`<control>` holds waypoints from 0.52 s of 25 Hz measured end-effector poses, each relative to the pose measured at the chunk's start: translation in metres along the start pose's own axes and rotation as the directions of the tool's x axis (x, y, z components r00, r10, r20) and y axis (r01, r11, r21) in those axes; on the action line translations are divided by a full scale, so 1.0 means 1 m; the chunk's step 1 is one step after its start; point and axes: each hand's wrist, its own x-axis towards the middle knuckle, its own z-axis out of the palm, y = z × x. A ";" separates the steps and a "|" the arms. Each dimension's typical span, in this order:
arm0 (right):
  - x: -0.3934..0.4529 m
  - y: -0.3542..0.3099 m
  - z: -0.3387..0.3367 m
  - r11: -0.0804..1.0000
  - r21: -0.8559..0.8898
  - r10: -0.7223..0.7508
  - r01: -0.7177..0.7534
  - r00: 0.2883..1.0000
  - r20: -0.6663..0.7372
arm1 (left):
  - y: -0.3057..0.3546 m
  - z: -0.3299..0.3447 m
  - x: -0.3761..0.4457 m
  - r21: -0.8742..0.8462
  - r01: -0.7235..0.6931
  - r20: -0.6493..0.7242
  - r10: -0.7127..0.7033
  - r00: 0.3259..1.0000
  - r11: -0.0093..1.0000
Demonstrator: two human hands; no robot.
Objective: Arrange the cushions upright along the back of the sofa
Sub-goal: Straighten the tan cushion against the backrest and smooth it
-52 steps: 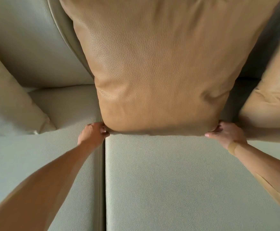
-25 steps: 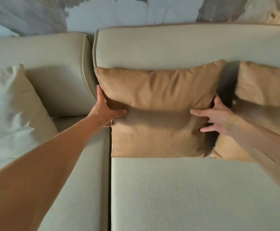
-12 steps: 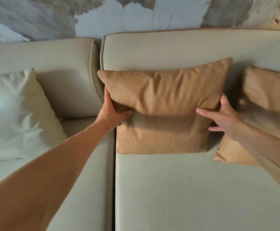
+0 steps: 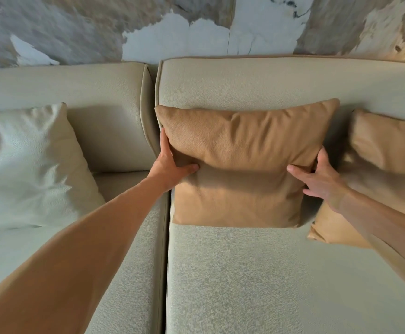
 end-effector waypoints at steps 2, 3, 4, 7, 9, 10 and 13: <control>-0.006 -0.004 0.004 0.999 0.041 -0.016 0.016 1.000 -0.005 | 0.001 -0.001 -0.003 0.005 0.008 -0.013 -0.008 1.000 1.000; -0.009 -0.006 0.007 0.997 0.076 -0.017 0.017 1.000 0.002 | 0.002 -0.004 -0.004 0.008 0.007 -0.024 -0.007 1.000 1.000; -0.011 -0.007 0.010 0.996 0.092 -0.022 0.021 1.000 0.011 | 0.002 -0.007 -0.004 0.010 0.007 -0.037 -0.006 0.999 1.000; -0.013 -0.010 0.019 0.995 0.099 -0.037 0.030 0.997 0.061 | 0.000 -0.020 -0.004 0.024 0.033 -0.049 -0.031 0.998 0.999; -0.014 -0.011 0.024 0.997 0.068 -0.049 0.044 0.996 0.080 | -0.004 -0.026 -0.006 0.041 0.057 -0.048 -0.055 0.997 0.998; -0.015 -0.013 0.025 0.998 0.031 -0.052 0.049 0.995 0.080 | -0.005 -0.027 -0.007 0.052 0.071 -0.039 -0.069 0.997 0.996; -0.018 -0.015 0.027 0.996 -0.077 -0.048 0.053 0.997 0.067 | -0.006 -0.031 -0.005 0.106 0.131 -0.002 -0.131 0.991 0.986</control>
